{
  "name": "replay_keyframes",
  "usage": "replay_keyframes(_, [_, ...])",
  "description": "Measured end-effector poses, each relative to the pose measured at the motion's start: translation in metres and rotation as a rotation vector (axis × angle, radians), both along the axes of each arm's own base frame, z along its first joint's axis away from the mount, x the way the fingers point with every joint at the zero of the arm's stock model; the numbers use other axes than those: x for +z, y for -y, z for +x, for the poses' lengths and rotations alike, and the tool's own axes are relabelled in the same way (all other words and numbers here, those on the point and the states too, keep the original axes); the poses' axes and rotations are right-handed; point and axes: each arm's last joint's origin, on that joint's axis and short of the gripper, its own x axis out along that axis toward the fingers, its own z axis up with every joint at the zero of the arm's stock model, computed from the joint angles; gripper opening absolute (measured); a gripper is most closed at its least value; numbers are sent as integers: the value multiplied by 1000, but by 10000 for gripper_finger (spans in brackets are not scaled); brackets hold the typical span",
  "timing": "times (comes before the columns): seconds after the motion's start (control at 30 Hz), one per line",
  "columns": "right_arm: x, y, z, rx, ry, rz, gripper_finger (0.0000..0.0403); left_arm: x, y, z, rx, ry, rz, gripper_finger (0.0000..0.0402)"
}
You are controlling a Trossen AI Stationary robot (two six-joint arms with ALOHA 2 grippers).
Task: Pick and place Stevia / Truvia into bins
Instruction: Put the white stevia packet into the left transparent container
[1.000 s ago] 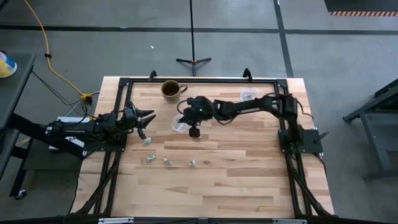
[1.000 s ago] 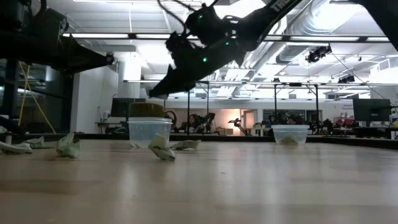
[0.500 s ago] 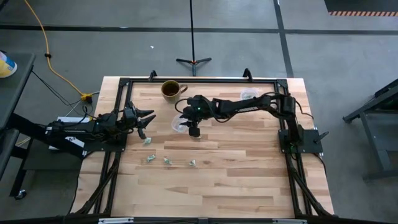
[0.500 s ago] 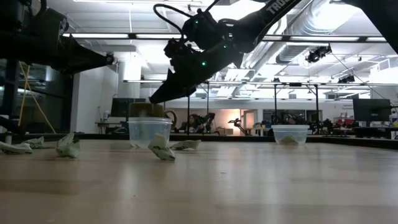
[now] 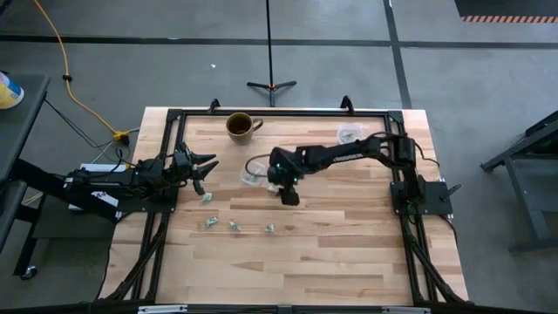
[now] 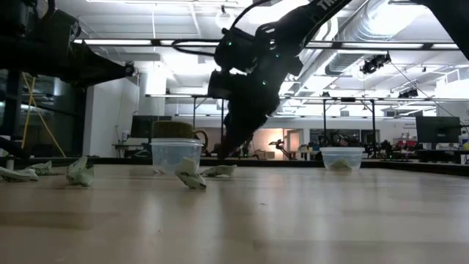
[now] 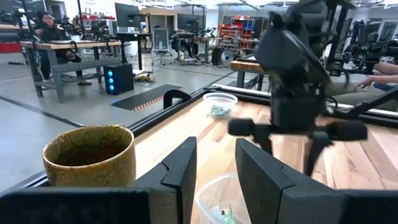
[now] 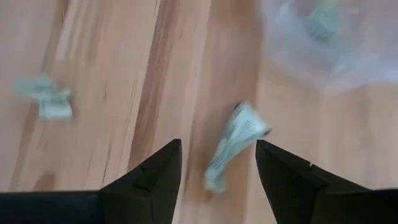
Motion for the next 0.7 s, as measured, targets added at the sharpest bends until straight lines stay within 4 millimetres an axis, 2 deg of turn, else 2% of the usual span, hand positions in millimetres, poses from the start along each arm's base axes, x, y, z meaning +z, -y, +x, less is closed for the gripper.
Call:
replay_keyframes(0.13, [-7,-12,5,24,7,-31,195,0,0,0,0,0,0,145])
replay_keyframes(0.2, [-12,-15,6,13,-9,-103,195,0,0,0,0,0,0,145])
replay_keyframes(0.33, [-20,-17,7,-29,-40,-206,195,0,0,0,0,0,0,145])
replay_keyframes(0.47, [-22,-15,7,-45,-44,-201,187,0,0,0,0,0,0,145])
replay_keyframes(0.57, [-22,-16,7,-47,-45,-196,158,0,0,0,0,0,0,145])
replay_keyframes(0.7, [-22,-16,7,-26,-42,-173,85,0,0,0,0,0,0,145])
